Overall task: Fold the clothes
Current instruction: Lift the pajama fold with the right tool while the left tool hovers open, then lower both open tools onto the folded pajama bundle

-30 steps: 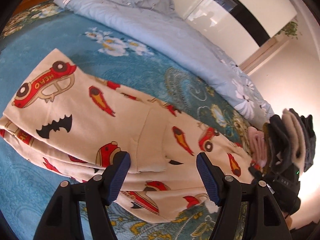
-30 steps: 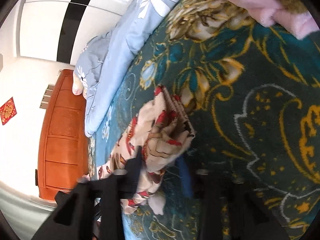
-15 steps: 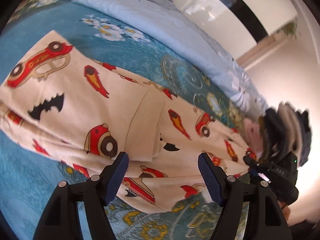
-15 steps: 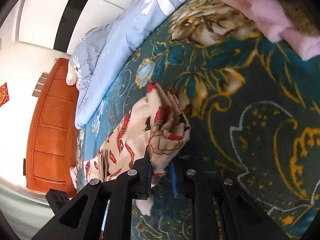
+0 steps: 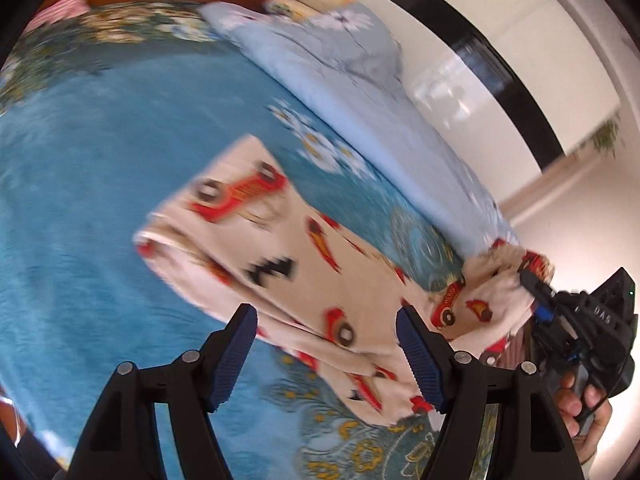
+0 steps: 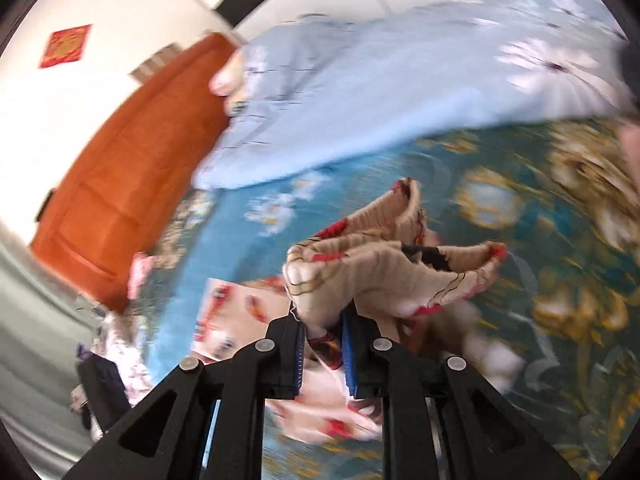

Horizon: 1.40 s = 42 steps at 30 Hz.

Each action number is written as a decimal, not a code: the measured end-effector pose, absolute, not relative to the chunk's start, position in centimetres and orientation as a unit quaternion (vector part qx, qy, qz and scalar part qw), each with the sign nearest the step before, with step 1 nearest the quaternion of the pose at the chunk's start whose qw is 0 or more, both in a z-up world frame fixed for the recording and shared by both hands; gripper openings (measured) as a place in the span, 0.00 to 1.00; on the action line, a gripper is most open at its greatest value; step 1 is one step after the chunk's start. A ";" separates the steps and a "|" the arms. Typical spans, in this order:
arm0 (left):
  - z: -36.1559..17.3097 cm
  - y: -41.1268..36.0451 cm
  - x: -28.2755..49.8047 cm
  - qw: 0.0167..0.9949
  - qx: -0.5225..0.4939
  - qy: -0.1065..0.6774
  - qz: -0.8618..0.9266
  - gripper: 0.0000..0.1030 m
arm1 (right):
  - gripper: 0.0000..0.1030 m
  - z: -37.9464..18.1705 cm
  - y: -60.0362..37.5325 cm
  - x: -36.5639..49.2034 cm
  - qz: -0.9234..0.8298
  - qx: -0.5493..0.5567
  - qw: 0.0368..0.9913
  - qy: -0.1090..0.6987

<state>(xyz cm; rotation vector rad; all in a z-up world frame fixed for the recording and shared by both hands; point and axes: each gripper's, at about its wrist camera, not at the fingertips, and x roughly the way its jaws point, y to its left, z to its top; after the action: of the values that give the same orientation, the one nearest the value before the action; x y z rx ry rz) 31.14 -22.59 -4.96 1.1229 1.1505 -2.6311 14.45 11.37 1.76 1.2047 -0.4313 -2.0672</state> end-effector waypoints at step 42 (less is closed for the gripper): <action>-8.6 -27.2 31.7 0.051 0.368 0.424 -0.826 0.75 | 0.49 -6.9 -0.6 13.9 -0.698 0.557 0.419 -0.164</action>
<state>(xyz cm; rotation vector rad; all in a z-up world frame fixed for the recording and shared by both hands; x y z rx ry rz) 31.67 -27.18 -8.63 1.1204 1.2892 -2.5136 13.93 -0.64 -6.94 1.3956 -0.4123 -1.7501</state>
